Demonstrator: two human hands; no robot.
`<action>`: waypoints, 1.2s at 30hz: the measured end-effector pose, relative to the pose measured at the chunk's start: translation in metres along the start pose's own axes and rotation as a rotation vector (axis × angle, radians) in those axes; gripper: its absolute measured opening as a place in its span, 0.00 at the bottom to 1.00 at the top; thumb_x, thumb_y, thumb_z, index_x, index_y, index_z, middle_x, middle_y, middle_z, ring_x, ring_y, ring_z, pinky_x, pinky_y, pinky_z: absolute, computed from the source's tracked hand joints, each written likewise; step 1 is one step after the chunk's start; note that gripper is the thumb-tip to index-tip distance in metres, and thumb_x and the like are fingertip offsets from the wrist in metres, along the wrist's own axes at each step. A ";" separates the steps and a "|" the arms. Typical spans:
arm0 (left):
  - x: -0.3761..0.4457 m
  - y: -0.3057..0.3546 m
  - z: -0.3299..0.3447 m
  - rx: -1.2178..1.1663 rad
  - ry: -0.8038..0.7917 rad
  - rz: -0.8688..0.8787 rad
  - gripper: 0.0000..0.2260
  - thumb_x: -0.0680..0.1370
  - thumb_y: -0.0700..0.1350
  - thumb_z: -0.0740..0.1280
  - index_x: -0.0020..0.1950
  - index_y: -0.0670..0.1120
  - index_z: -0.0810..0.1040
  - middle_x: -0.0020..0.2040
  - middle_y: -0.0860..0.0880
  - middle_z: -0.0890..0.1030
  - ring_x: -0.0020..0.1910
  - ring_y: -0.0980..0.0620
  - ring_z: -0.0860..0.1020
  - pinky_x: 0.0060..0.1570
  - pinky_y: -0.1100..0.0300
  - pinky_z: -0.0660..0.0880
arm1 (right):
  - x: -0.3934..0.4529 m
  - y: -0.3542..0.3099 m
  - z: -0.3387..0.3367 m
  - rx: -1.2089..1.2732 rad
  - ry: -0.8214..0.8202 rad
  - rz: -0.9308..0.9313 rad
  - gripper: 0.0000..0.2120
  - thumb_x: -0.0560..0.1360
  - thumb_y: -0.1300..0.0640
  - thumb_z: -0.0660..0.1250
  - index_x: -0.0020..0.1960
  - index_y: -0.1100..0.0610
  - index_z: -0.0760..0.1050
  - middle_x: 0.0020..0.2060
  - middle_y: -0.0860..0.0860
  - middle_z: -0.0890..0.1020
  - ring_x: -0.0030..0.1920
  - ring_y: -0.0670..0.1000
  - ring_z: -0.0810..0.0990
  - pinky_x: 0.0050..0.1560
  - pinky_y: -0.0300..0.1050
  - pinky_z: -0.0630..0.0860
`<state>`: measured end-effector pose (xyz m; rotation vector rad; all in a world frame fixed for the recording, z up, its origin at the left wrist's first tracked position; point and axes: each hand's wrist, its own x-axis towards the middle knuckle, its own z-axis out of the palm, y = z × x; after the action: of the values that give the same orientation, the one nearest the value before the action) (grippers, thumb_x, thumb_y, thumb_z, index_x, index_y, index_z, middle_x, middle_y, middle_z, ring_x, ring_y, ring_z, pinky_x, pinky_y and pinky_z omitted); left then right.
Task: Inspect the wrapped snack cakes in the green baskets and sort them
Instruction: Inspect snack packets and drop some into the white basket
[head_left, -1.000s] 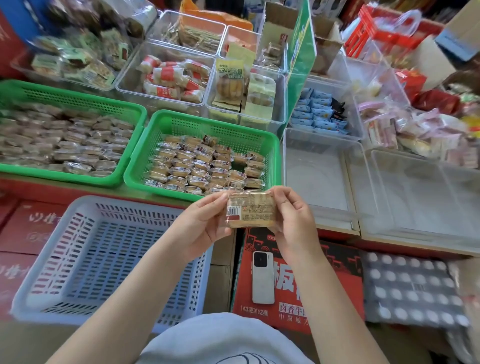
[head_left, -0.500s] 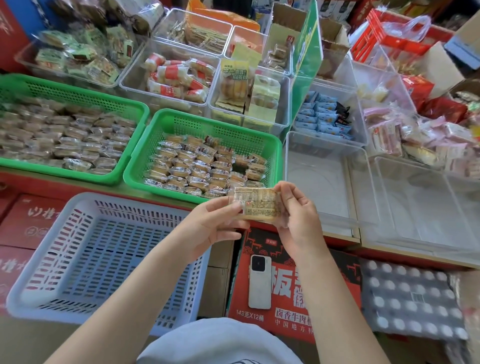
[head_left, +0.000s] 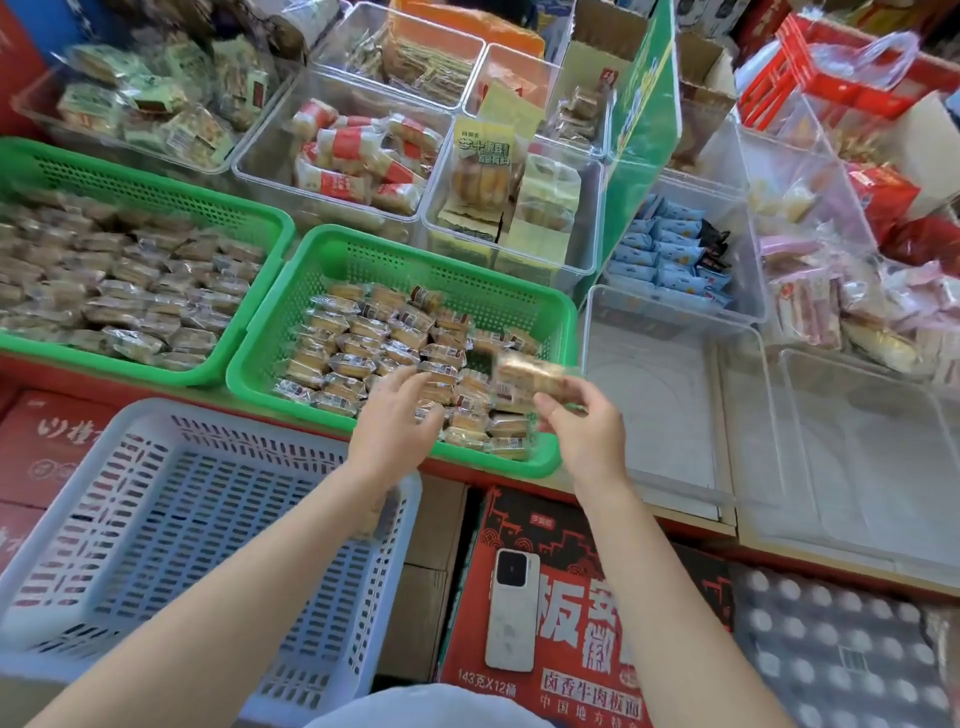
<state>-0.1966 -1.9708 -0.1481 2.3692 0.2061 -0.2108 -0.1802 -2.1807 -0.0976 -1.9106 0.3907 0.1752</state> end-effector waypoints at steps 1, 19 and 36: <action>0.013 -0.008 0.007 0.106 -0.021 0.018 0.25 0.84 0.53 0.61 0.80 0.47 0.64 0.80 0.48 0.62 0.80 0.48 0.55 0.78 0.48 0.55 | 0.021 0.000 0.004 -0.017 0.028 -0.018 0.18 0.75 0.60 0.73 0.64 0.55 0.77 0.53 0.49 0.82 0.47 0.52 0.84 0.55 0.51 0.82; 0.059 -0.041 0.038 0.609 -0.286 0.191 0.34 0.79 0.68 0.38 0.82 0.57 0.37 0.82 0.51 0.36 0.80 0.51 0.34 0.76 0.47 0.33 | 0.203 0.006 0.089 -0.866 -0.173 -0.448 0.11 0.75 0.73 0.61 0.48 0.58 0.66 0.43 0.54 0.73 0.41 0.56 0.73 0.35 0.46 0.64; 0.058 -0.041 0.040 0.647 -0.261 0.171 0.34 0.79 0.64 0.41 0.82 0.55 0.37 0.82 0.51 0.36 0.81 0.52 0.36 0.79 0.45 0.41 | 0.140 -0.005 0.078 -0.696 -0.361 -0.407 0.07 0.80 0.55 0.63 0.45 0.57 0.75 0.40 0.51 0.79 0.41 0.51 0.77 0.41 0.48 0.76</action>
<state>-0.1527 -1.9642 -0.2163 2.9387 -0.2259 -0.5692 -0.0424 -2.1324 -0.1643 -2.5258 -0.3554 0.4157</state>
